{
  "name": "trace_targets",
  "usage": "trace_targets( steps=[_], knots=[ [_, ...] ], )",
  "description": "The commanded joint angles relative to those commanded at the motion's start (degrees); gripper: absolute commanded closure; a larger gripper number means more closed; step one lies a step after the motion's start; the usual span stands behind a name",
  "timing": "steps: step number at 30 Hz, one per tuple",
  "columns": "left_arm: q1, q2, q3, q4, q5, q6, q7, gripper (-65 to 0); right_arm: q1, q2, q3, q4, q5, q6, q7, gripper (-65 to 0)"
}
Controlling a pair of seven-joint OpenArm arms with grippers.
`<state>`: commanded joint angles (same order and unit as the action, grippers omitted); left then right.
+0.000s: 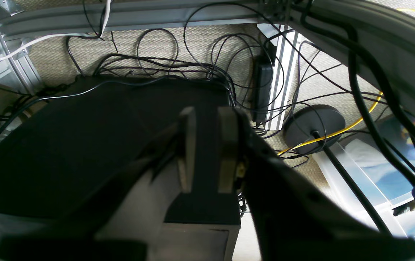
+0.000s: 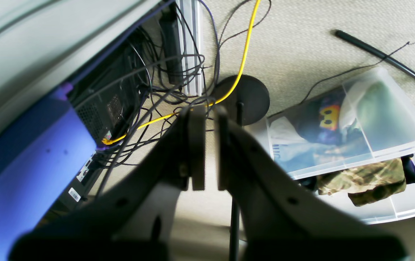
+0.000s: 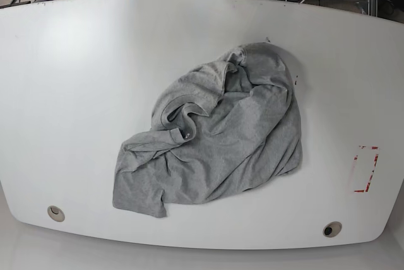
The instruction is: Layout the t-shirt on the table in an organized manner, then fold the t-shirt properly
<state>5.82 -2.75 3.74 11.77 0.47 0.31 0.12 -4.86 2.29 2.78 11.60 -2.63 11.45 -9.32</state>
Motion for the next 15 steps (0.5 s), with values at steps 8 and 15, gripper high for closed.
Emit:
trace_targets(
  steps=[8,15],
  knots=[
    [0.46,-0.2,-0.18,0.05,-0.25,0.09,-0.08,-9.4,-0.9,-0.67,-0.37,-0.4,0.04,0.02,0.13,-4.1],
    [0.73,-0.2,-0.18,0.05,-0.34,0.09,-0.08,-9.4,-0.9,-0.4,-0.37,-0.4,0.04,0.02,0.22,-4.1]
  ],
)
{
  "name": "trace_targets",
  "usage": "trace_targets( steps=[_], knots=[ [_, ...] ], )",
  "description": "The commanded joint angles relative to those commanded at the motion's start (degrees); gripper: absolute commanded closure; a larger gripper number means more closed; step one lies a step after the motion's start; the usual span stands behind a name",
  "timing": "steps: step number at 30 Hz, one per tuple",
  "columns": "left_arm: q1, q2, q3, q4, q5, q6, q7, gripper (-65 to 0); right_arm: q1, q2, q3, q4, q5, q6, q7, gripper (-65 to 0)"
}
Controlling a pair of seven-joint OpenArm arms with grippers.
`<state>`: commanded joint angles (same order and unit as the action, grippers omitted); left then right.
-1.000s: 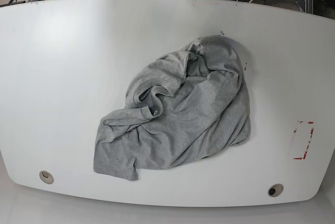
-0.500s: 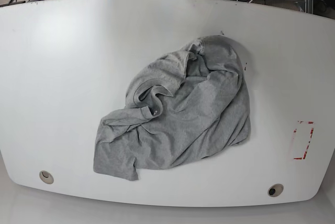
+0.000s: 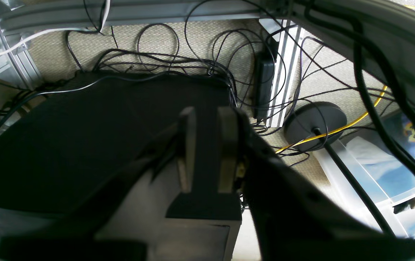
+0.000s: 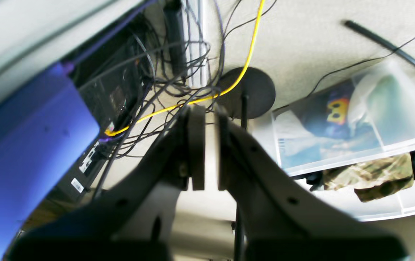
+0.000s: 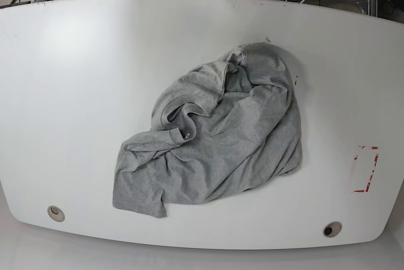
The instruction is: Layout the t-shirt on the table in an organized manner, then fold the t-shirt properly
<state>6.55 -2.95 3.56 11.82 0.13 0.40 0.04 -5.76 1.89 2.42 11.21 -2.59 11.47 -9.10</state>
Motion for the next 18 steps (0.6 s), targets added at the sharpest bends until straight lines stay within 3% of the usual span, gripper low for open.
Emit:
trace_targets(
  steps=[8,18],
  knots=[
    [0.97,0.0,0.0,0.09,0.0,0.0,0.0,-9.4,-0.35,0.0,0.0,0.09,0.0,0.0,0.7,-4.1],
    [2.9,-1.05,0.09,0.62,0.0,-0.09,-0.09,-9.4,-5.36,0.0,0.18,1.41,0.44,-0.09,11.52,-4.1]
  ],
)
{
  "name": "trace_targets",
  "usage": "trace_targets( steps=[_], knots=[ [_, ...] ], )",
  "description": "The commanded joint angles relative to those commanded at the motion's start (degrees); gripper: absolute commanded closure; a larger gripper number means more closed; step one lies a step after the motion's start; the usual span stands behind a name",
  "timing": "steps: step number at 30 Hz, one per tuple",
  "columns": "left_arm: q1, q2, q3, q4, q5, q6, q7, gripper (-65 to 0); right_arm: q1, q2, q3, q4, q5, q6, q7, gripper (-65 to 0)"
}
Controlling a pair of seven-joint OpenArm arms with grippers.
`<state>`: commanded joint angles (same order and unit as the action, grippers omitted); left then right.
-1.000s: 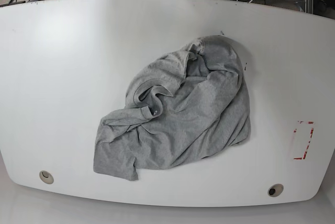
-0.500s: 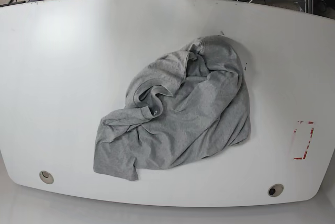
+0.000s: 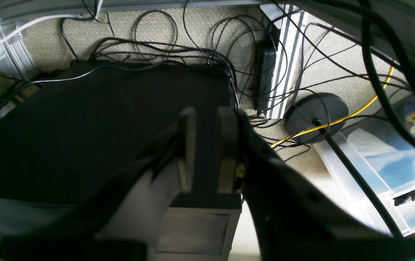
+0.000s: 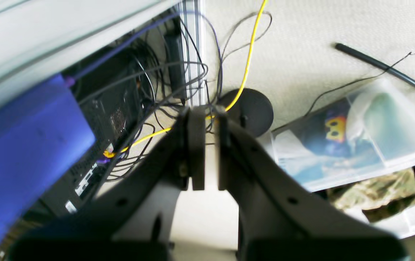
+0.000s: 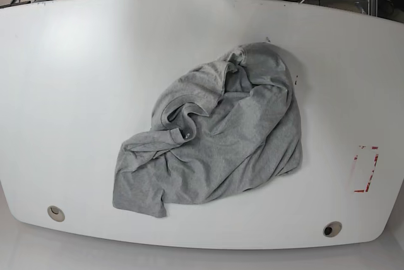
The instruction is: Layout the t-shirt on the table in an organized manner, then fold the t-shirt properly
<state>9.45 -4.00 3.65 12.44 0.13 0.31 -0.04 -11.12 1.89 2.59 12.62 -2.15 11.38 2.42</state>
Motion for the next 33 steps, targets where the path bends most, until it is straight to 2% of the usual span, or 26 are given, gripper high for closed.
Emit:
trace_targets(
  steps=[4,8,12,19,24,33],
  knots=[
    [0.18,-0.53,-0.18,0.09,-0.26,0.0,-0.26,-9.4,-4.57,0.0,0.09,5.98,0.09,0.0,1.85,-4.1],
    [4.22,-0.7,-0.09,3.78,0.0,0.0,-4.57,-9.4,-11.25,-0.18,0.09,16.0,0.09,0.0,1.93,-4.1],
    [9.23,-2.73,0.0,10.11,0.09,0.0,-6.68,-9.4,-16.18,-0.35,0.09,23.82,0.09,-0.09,1.85,-4.1],
    [17.41,-2.99,-0.26,21.54,-0.09,0.0,-6.51,-9.4,-23.47,-1.23,0.18,34.81,0.09,-0.09,1.76,-4.1],
    [25.76,-4.48,-0.44,32.26,-0.26,0.0,-6.51,-9.4,-30.95,-1.23,0.18,45.8,0.09,-0.09,1.49,-4.1],
    [37.89,-4.4,-3.78,48.0,-0.26,0.0,-6.51,-9.2,-40.26,1.85,0.26,61.19,0.09,-0.09,-1.41,-3.8]
  ],
)
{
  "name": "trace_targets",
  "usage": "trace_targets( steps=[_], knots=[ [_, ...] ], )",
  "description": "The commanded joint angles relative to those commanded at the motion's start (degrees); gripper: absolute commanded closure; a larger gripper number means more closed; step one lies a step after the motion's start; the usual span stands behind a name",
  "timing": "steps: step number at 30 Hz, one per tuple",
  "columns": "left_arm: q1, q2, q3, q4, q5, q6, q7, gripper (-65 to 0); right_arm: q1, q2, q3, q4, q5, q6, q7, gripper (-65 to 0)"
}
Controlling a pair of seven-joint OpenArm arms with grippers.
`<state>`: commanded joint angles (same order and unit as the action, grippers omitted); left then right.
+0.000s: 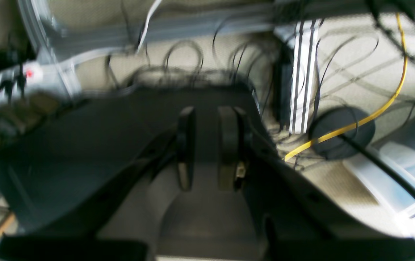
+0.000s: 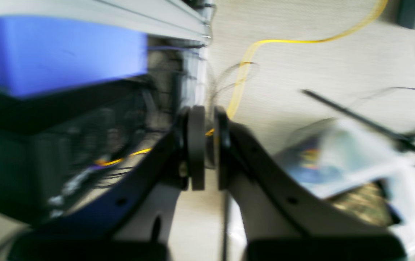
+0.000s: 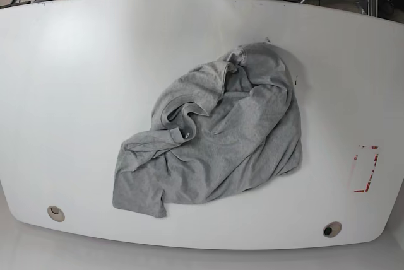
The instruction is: Layout the t-shirt on the table in an organized manner, then fold the t-shirt properly
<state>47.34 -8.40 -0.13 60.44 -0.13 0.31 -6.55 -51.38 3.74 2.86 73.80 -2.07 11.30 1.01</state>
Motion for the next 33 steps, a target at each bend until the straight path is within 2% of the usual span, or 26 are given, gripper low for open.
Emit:
trace_targets(
  steps=[7,18,25,33],
  knots=[
    [10.81,0.09,-2.2,16.0,0.0,0.0,0.0,-9.0,-6.68,1.23,2.73,11.52,-0.35,0.18,-1.14,-3.8],
    [22.51,0.0,-5.27,35.96,-0.09,0.0,0.0,-9.0,-15.3,1.23,4.04,32.26,-0.44,0.35,-7.03,-3.8],
    [25.41,0.09,-7.21,45.45,-0.09,0.0,0.0,-9.0,-16.26,1.23,5.01,41.32,-0.53,0.26,-9.14,-3.8],
    [23.82,-0.09,-7.21,50.37,-0.09,0.0,0.0,-9.0,-13.71,2.46,5.63,42.55,-0.62,0.53,-9.14,-3.8]
  ],
)
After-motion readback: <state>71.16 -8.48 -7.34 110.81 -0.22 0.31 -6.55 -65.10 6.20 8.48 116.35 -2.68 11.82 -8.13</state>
